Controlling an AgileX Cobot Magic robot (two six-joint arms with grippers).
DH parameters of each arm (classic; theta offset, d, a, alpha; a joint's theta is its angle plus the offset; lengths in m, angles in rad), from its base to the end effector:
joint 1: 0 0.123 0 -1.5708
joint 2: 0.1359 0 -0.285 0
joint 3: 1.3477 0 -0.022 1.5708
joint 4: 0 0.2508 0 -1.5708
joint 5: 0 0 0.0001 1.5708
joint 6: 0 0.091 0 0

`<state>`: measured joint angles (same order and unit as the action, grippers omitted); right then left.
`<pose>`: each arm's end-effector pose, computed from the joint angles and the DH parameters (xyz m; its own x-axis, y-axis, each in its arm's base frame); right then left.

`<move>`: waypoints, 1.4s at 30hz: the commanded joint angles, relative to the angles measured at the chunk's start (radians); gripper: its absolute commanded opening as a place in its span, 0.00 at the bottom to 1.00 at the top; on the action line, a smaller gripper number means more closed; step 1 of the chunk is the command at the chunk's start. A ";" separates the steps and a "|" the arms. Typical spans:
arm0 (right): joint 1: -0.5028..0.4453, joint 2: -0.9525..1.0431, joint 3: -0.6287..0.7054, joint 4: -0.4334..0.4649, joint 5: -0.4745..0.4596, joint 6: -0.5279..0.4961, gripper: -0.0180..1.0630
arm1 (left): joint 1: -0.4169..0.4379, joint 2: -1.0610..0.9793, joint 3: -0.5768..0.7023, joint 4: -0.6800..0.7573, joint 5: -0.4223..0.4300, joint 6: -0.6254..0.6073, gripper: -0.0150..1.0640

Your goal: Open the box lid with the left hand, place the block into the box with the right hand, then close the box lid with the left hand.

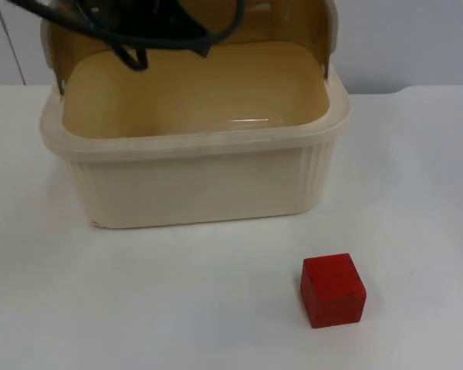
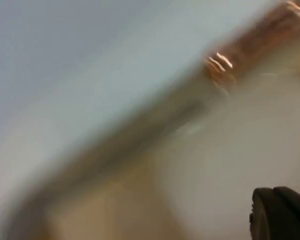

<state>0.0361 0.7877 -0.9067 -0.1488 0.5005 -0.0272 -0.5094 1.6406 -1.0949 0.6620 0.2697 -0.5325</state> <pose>0.1562 -0.0008 0.3972 -0.2869 -0.1674 -0.9432 -0.0132 0.9852 -0.1708 0.3242 -0.1639 0.2547 -0.4998 0.4051 -0.7656 0.4277 0.8840 0.1886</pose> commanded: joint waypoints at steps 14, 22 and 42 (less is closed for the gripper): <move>-0.002 -0.005 -0.005 -0.004 -0.020 -0.010 0.99 | 0.118 -0.637 0.281 -0.432 -0.158 0.205 0.01; -0.002 -0.005 -0.005 -0.003 -0.033 -0.010 0.99 | 0.479 -0.975 0.281 -0.388 -0.153 0.203 0.01; -0.002 -0.005 -0.005 0.040 -0.025 -0.008 0.99 | 0.524 -0.938 0.281 -0.594 0.092 0.315 0.41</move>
<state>0.0361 0.7877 -0.9067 -0.1126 0.4829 -0.0291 0.0226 0.6941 -0.8154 0.0975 0.3564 -0.2421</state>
